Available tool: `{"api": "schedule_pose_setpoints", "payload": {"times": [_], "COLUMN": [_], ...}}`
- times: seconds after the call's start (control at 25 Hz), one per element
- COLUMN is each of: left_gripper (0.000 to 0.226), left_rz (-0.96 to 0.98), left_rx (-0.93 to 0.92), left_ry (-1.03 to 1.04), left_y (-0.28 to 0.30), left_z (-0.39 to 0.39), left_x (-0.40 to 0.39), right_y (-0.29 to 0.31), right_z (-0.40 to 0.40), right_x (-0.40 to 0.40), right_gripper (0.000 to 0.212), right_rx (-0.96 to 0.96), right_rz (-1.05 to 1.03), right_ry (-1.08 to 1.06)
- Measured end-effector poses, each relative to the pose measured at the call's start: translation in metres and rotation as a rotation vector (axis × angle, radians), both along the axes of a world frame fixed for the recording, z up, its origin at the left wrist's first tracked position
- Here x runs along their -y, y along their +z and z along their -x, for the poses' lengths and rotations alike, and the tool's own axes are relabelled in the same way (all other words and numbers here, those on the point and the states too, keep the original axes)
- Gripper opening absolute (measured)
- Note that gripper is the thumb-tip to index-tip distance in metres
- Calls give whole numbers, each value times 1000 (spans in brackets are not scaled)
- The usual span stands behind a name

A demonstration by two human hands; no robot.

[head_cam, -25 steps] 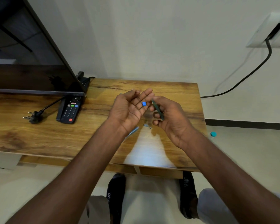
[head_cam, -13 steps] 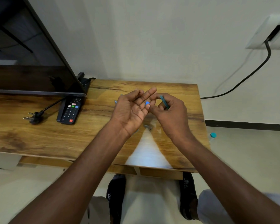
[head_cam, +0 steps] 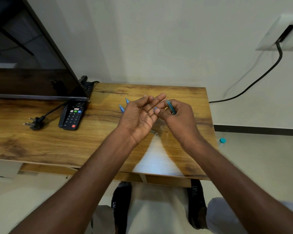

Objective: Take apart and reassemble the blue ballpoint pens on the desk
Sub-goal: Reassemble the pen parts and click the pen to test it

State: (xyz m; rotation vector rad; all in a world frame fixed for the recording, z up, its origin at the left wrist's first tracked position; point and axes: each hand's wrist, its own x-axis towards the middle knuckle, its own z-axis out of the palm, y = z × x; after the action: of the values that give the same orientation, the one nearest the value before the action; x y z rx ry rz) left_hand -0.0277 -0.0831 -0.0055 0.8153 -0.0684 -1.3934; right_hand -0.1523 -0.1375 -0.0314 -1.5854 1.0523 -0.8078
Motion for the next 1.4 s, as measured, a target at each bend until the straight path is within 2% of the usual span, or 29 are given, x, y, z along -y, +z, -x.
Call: {"api": "schedule_pose_setpoints", "payload": {"times": [0.2,0.28,0.48,0.68,0.84,1.0,1.2,1.4], "left_gripper": [26,26,20,15,13,21,19,18], "left_rz": [6,6,-42,-113,-94,-98,-125,-145], "left_rx": [19,20,34,20,38,119,353,369], "left_ry": [21,18,77,82,40,-29,-145,-197], "left_y": [1,1,-3,-5,-4,-5,-5,-4], "left_z": [0,0,-8,-12,-7,-6,0,3], "left_x": [-1,-1,0,-3,-2,-1,-2,-4], "right_y": [2,3,11,11,10,11,15,18], "right_z": [2,1,4,5,6,6,8,11], "right_x": [-5,-3,2,6,7,6,7,13], "right_gripper": [10,5,8,8,8,12,6,6], "right_rx": [-112,-80,180,187,187,179,179,55], "right_rz": [220,174,-100,-159,-178,-190,-71,112], "right_ry": [-3,-6,-69,-93,-83,-74,-12,19]}}
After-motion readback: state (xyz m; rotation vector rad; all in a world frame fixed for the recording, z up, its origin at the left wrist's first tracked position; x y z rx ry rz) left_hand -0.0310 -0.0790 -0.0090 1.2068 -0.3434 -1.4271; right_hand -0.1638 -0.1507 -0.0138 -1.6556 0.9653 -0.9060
